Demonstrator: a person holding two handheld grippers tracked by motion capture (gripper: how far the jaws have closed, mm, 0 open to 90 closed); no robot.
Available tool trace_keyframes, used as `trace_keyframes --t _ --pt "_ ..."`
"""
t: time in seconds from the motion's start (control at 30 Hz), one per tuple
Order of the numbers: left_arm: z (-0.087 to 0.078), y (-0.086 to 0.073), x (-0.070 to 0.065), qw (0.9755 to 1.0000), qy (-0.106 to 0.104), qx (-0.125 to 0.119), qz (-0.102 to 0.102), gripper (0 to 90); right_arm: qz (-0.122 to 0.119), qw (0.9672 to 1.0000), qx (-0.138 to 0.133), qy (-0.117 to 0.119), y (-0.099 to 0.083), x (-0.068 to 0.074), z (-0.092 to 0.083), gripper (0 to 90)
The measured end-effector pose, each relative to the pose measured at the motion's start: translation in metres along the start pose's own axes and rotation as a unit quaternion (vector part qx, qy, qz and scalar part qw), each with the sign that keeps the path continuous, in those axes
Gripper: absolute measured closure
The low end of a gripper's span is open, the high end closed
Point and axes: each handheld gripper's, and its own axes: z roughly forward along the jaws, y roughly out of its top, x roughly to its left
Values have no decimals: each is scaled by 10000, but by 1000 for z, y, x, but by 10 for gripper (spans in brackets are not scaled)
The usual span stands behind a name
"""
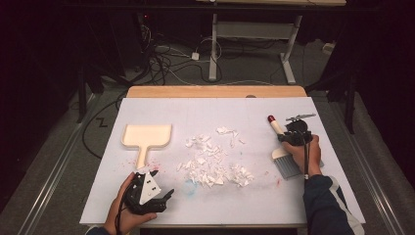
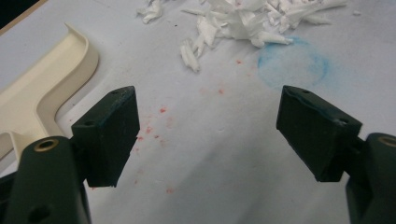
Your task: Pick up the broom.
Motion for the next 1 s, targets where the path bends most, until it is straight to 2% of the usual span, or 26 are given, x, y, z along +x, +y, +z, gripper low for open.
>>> trace_keyframes --t 0.07,0.17,0.37,0.47,0.53,0.57,0.6,0.63,0.67,0.7,0.77,0.8,0.83,0.87,0.9,0.93,1.0 --pt "0 0 0 10000 14 9 38 204 -33 10000 -57 35 -2 -1 0 709" --pt "-3 0 1 10000 58 -24 -20 204 -19 9998 -135 148 -4 -4 -4 709" --pt "-6 -3 2 9999 106 -55 -72 205 -21 9974 -641 318 -8 -12 -26 710" --pt "-8 -3 1 9999 145 -23 -47 205 -131 9941 -997 396 -12 -11 -42 710" --pt "-9 -3 1 9999 155 -31 -57 204 -210 9893 -1349 506 -17 -10 -56 710" --pt "-9 -3 1 9999 155 -31 -57 205 -216 9884 -1416 511 -18 -10 -60 710" --pt "-10 -3 0 9998 153 -51 -63 205 -223 9854 -1595 554 -21 -11 -68 711" --pt "-10 -3 0 9998 160 -73 -79 205 -223 9854 -1595 554 -21 -11 -68 711" --pt "-11 -2 -1 9998 143 -107 -115 205 -250 9807 -1852 585 -25 -12 -82 711" --pt "-11 -2 -1 9998 136 -117 -129 204 -244 9775 -2005 609 -28 -12 -88 712" --pt "-11 -2 -1 9998 149 -76 -105 204 -290 9655 -2523 576 -35 -10 -106 713" --pt "-9 -1 -2 9998 147 -33 -95 204 -367 9607 -2675 648 -37 -9 -116 713" --pt "-9 -1 -2 9998 147 -33 -95 203 -367 9607 -2675 648 -37 -9 -116 713" --pt "-8 0 -3 9999 121 -33 -97 201 -360 9528 -2936 690 -40 -7 -130 713" --pt "-8 1 -3 9999 114 -41 -89 201 -401 9505 -2997 714 -40 -6 -134 713" --pt "-8 2 -4 9999 97 -83 -114 201 -409 9509 -2977 737 -40 -4 -139 713" --pt "-7 5 -5 9997 33 -135 -180 200 -436 9468 -3113 697 -39 0 -145 713"
